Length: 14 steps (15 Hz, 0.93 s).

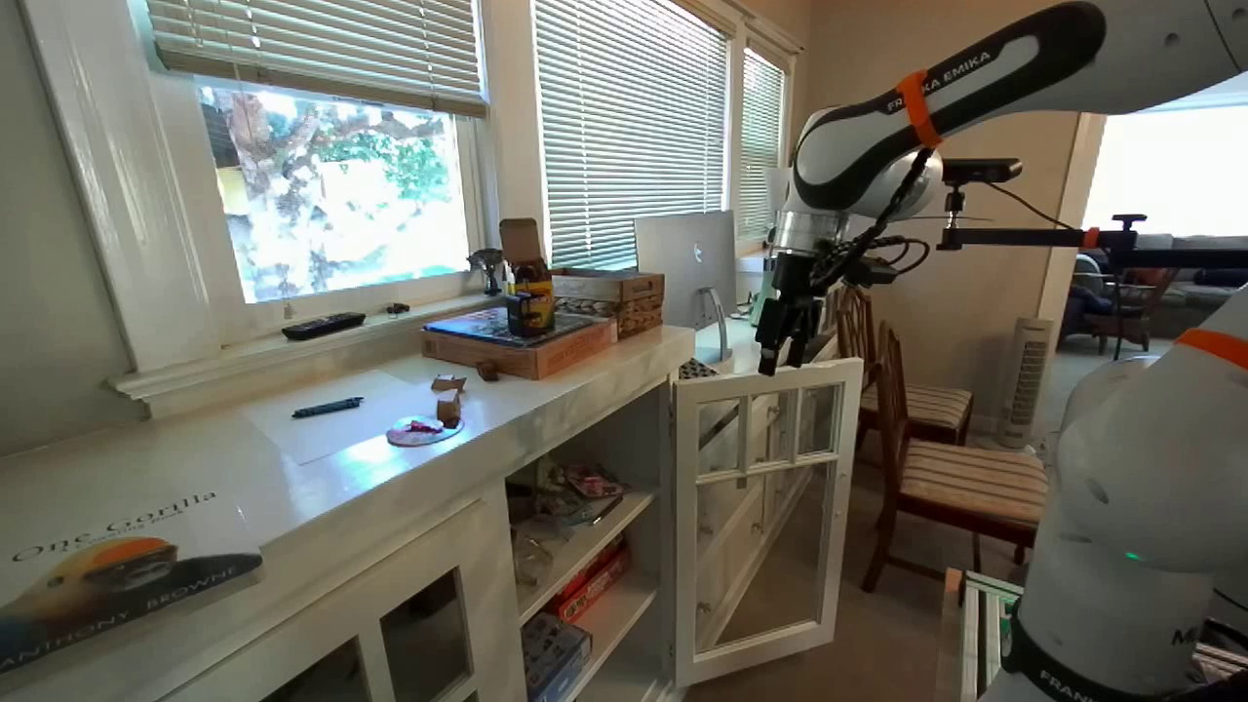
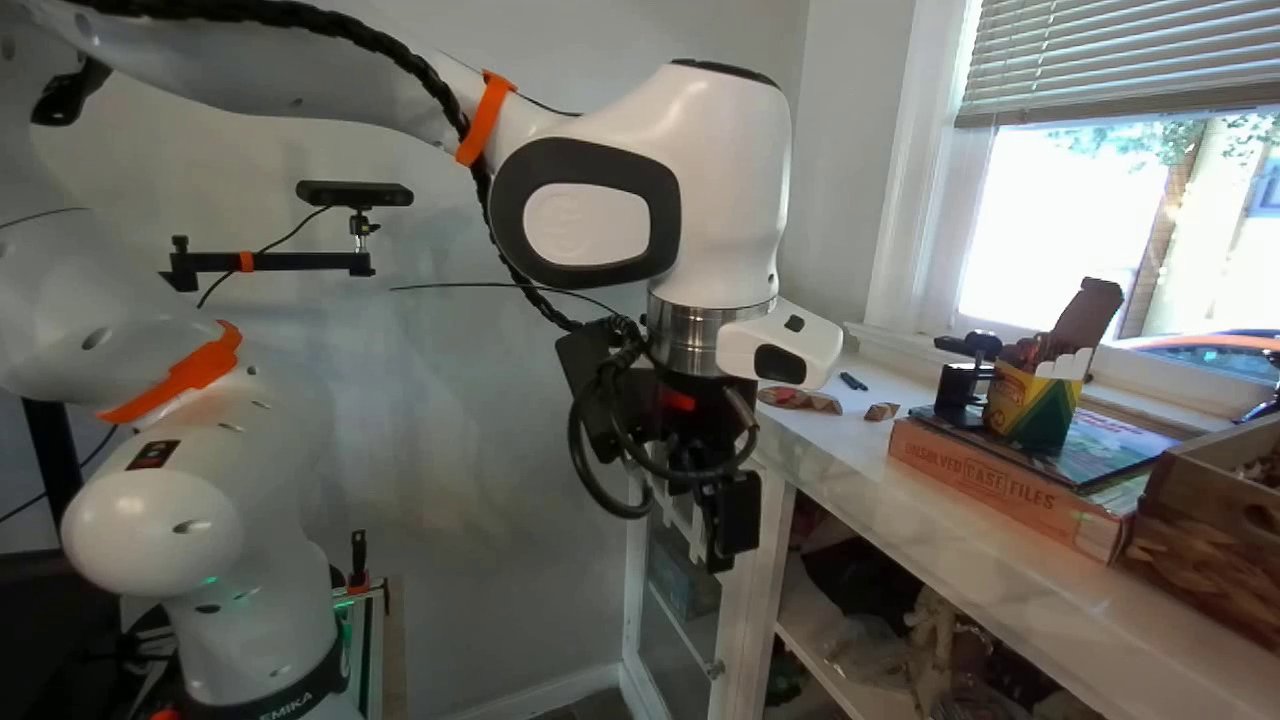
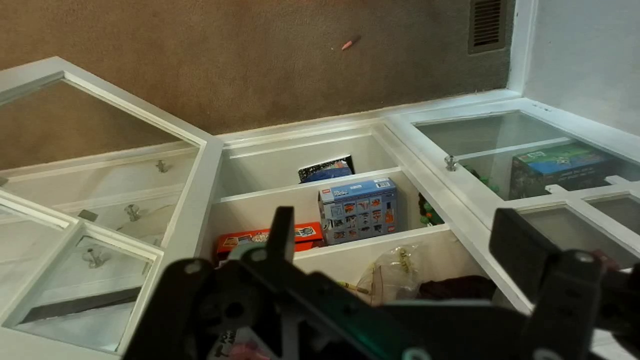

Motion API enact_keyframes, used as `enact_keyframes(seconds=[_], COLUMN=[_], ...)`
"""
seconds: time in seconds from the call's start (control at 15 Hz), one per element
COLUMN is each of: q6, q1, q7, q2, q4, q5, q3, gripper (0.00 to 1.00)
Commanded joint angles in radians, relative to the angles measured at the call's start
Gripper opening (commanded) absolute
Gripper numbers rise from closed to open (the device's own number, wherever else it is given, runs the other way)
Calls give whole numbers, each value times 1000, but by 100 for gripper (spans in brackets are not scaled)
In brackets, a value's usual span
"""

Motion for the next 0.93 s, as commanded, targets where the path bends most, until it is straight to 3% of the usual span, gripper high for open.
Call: enact_keyframes(seconds=[0.0,0.27,0.6,0.87], q6=[34,192,329,375], q1=[-58,-56,47,101], q7=[119,213,35,-110], q2=[59,154,296,394], q4=[18,9,-6,-3], q5=[-16,77,278,399], q3=[48,31,-7,11], gripper=[100,100,100,100])
